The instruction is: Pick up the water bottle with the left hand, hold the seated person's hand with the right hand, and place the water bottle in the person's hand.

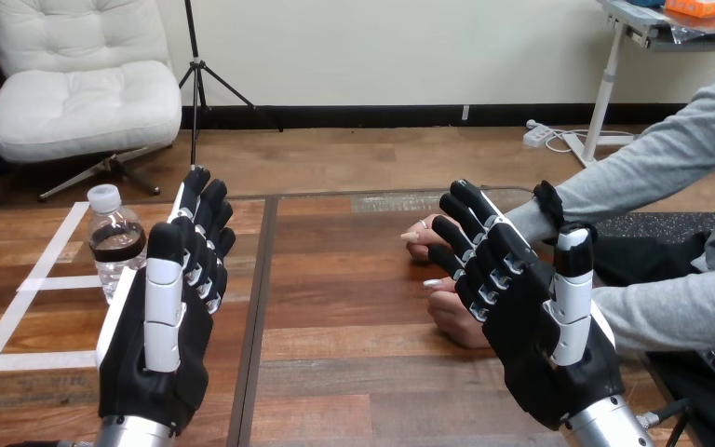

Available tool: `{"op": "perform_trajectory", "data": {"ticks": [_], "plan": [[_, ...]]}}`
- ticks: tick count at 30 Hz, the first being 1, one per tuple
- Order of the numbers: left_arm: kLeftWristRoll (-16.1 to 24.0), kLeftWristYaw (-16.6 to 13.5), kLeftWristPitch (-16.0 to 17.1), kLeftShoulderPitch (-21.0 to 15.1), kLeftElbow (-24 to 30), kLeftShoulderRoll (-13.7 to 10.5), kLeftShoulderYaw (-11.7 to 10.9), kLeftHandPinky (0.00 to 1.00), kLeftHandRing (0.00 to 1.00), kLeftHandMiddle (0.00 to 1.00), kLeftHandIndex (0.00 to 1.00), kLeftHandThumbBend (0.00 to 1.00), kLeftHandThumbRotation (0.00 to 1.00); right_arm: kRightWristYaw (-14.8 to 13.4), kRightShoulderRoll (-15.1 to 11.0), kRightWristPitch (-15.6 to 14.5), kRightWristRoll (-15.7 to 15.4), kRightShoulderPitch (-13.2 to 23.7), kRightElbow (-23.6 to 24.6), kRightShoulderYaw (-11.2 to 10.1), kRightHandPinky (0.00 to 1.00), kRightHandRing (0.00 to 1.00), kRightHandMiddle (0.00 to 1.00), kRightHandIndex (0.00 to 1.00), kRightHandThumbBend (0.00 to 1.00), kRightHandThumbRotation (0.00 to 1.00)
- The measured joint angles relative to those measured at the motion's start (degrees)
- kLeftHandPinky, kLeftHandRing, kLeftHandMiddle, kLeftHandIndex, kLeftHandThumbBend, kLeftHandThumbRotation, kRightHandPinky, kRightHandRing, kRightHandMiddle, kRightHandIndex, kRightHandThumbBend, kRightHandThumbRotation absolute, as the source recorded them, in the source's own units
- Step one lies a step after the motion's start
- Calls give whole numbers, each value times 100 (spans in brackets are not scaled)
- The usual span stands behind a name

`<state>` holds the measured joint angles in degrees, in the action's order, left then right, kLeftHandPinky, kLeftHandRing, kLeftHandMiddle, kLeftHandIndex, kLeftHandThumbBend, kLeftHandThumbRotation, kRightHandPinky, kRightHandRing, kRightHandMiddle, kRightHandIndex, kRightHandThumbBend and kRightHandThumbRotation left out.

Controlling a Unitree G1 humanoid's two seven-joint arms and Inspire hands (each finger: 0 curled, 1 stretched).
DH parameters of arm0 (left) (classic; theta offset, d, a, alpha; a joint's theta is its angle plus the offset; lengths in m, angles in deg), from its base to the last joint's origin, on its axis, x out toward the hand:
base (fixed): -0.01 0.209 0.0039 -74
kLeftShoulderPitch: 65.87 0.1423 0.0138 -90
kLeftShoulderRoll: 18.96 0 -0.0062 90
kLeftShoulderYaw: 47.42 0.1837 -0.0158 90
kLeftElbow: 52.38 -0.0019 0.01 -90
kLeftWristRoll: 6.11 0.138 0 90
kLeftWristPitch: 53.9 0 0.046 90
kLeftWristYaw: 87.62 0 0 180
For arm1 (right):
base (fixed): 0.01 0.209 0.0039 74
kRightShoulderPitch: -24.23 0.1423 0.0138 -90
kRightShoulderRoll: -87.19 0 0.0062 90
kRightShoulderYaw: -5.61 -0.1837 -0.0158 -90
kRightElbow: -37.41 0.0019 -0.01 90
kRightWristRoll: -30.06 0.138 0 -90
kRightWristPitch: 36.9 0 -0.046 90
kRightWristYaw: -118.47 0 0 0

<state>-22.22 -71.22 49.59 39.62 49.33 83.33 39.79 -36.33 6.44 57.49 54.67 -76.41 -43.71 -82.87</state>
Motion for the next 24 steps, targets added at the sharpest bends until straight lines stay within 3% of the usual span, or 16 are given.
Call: {"op": "perform_trajectory", "data": {"ticks": [24], "plan": [[1,0,0,0,0,0,1,100,100,100,100,74,100,0,2,-17,0,0,5,0,100,100,100,97,92,100]]}}
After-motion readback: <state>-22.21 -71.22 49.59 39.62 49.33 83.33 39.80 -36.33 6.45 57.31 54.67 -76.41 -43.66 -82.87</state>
